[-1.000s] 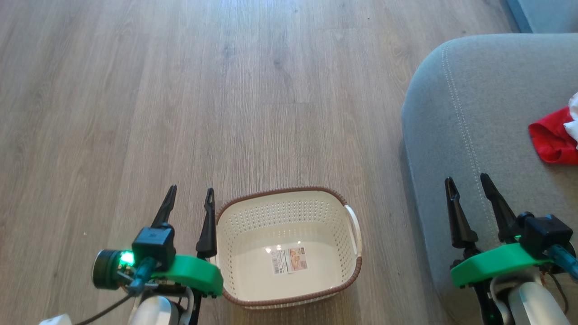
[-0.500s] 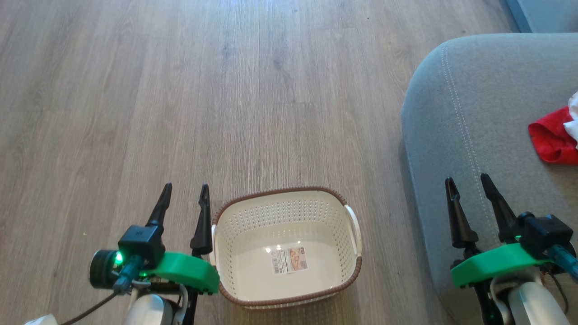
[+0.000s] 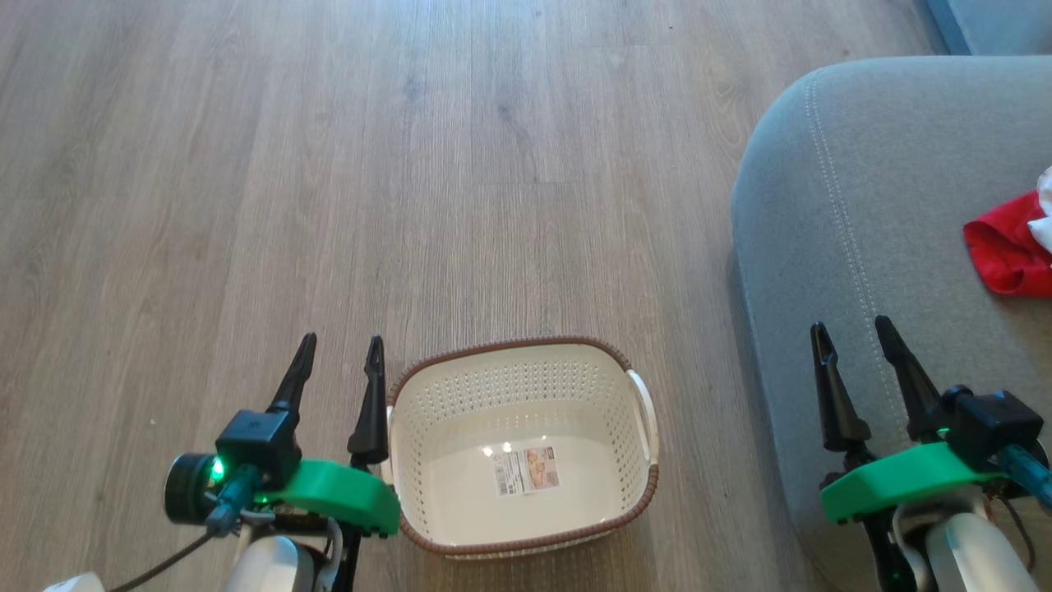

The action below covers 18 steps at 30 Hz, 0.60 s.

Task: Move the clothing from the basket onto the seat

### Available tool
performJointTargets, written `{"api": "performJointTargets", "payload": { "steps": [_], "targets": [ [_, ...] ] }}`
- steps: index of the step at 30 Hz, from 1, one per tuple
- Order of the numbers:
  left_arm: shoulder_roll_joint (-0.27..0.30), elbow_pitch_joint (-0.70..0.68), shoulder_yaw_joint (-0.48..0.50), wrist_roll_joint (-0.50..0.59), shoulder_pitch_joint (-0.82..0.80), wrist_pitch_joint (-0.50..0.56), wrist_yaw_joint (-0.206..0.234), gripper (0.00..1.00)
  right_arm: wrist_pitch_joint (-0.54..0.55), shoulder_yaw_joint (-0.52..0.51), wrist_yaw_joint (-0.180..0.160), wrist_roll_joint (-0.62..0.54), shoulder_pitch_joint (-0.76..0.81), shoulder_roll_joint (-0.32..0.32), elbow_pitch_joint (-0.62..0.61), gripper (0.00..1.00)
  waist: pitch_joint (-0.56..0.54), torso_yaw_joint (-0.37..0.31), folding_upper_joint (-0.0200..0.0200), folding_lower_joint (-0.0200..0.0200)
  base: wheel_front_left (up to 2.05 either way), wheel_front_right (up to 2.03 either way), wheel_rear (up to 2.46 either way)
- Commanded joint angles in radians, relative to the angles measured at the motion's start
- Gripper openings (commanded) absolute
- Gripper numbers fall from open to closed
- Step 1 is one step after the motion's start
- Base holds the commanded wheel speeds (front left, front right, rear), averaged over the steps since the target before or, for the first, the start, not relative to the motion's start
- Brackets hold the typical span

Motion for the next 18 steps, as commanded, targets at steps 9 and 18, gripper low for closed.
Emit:
{"api": "performJointTargets", "payload": {
  "steps": [9, 18],
  "targets": [
    [0.0, 0.061, -0.008, -0.023, 0.026, 0.003, -0.001, 0.0, 0.003, 0.01, -0.001, 0.012, 0.018, 0.002, 0.062, 0.0, 0.002, -0.001, 0.0, 0.0, 0.0, 0.0, 0.0],
    [0.008, 0.064, 0.01, -0.143, 0.02, 0.026, -0.02, 0.0, 0.029, 0.001, 0.0, 0.121, 0.01, 0.007, 0.063, 0.0, -0.002, -0.003, 0.0, 0.0, 0.0, 0.0, 0.0]
  ]
}}
